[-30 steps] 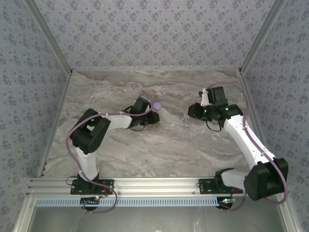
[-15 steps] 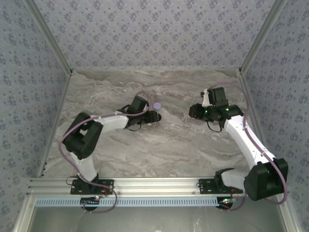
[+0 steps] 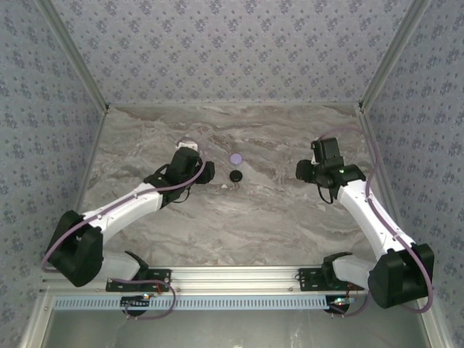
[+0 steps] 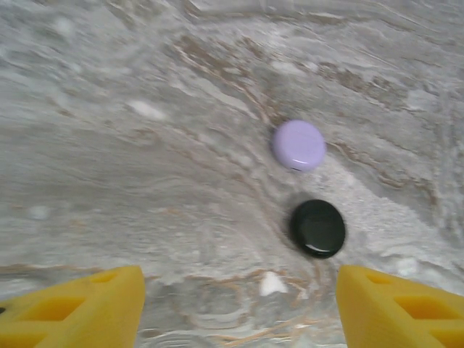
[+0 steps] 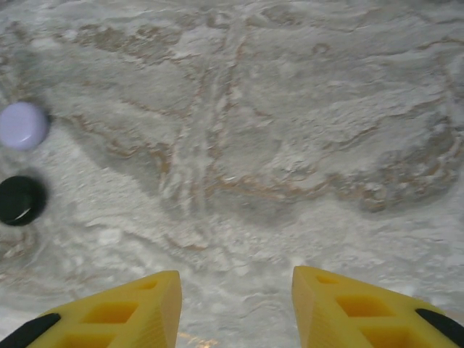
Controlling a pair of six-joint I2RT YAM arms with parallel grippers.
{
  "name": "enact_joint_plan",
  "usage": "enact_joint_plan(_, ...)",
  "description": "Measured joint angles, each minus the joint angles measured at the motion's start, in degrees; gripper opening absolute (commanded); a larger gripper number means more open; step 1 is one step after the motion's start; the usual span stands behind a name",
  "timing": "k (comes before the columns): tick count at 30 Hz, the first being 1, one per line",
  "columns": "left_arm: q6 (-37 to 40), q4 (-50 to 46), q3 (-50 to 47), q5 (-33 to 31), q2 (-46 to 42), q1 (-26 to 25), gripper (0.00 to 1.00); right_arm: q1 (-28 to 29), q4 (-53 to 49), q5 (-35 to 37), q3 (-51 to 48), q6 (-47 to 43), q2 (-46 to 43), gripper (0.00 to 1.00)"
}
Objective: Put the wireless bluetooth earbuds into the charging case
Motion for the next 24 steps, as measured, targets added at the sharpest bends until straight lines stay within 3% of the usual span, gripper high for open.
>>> enact_joint_plan(14,12.37,-1.01,-8.2,-10.84,-10.49,9.2,0.76,-1.6,8.92,15.67,-7.02,-3.54,-0.07,0.62)
enact_joint_plan(24,19.43,4.96,-14.82,-13.16,-11.17,19.12,0.96,-7.98,23.32,18.56,-17.27,-8.55,-1.38,0.65)
